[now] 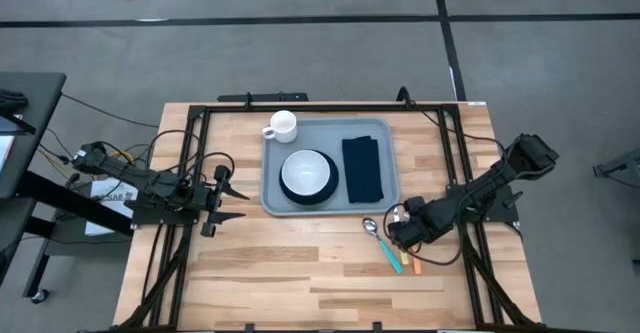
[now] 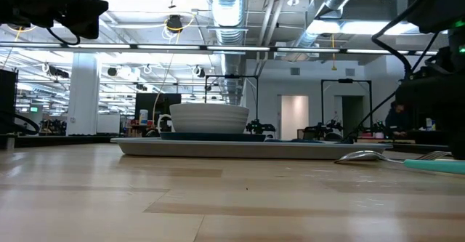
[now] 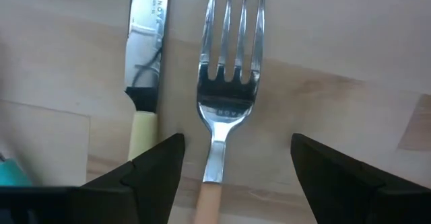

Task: Set up tray
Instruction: Put the orange fork on the blue napkin

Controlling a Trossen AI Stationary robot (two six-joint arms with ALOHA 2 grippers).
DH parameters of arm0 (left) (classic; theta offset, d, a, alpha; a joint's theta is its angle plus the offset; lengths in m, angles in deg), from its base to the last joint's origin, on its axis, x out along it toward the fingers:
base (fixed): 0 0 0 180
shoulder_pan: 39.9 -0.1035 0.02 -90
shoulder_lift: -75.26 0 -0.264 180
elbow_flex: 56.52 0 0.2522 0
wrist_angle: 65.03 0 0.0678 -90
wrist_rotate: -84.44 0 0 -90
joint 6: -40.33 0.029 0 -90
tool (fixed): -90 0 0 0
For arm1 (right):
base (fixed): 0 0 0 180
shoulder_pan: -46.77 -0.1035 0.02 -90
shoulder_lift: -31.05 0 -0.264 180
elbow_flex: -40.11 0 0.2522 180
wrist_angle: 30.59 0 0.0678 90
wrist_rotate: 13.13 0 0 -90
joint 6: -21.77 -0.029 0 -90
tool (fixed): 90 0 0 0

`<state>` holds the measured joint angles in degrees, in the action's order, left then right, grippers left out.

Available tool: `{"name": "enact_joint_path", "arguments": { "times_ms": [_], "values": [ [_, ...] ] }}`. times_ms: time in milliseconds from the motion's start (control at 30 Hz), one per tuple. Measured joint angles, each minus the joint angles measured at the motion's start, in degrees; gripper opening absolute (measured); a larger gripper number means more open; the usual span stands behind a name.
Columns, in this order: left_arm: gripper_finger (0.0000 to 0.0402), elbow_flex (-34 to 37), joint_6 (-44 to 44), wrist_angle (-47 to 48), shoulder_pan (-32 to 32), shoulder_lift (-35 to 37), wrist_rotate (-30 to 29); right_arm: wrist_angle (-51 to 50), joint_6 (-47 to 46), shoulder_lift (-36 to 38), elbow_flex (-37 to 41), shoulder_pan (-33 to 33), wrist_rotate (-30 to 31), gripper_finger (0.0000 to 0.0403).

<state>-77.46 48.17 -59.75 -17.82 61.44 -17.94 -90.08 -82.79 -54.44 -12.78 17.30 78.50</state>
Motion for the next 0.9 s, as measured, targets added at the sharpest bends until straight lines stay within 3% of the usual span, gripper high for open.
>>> {"name": "enact_joint_path", "arguments": {
  "times_ms": [300,433,767,900],
  "values": [
    [0.0187,0.0,0.0,0.0,0.0,0.0,0.0,0.7,-0.4,0.0,0.2,0.0,0.0,0.0255],
    [0.0187,0.0,-0.1,0.0,0.0,0.0,0.0,1.3,-0.6,0.0,0.2,0.0,0.0,0.0206],
    [0.0187,0.0,-0.1,0.0,0.0,0.0,0.0,3.6,-0.6,-0.1,0.2,0.0,0.3,0.0024],
    [0.0187,0.0,-0.1,0.0,0.0,0.0,0.0,3.9,-0.8,-0.1,0.3,0.1,0.3,0.0021]
  ]
}}
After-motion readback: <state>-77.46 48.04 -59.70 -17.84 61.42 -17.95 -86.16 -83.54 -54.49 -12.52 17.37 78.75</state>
